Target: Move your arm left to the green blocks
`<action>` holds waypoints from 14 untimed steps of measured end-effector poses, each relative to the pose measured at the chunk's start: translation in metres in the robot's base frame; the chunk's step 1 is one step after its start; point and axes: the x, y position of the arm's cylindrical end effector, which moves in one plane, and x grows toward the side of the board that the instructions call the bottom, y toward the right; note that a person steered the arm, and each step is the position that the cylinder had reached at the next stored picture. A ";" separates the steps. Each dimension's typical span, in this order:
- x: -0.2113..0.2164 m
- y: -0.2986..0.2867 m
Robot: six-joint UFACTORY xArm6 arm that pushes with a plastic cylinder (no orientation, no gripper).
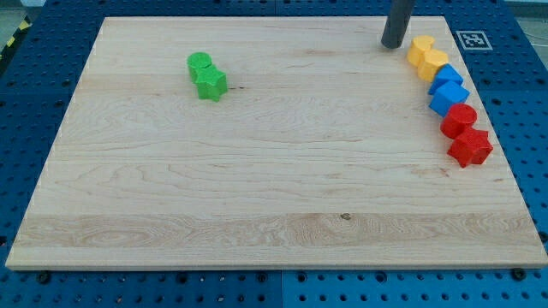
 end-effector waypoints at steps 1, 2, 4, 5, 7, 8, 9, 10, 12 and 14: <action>0.002 -0.008; 0.002 -0.028; 0.002 -0.029; 0.008 -0.044; 0.007 -0.072; 0.006 -0.095; 0.006 -0.095; 0.006 -0.110; -0.001 -0.150; -0.008 -0.170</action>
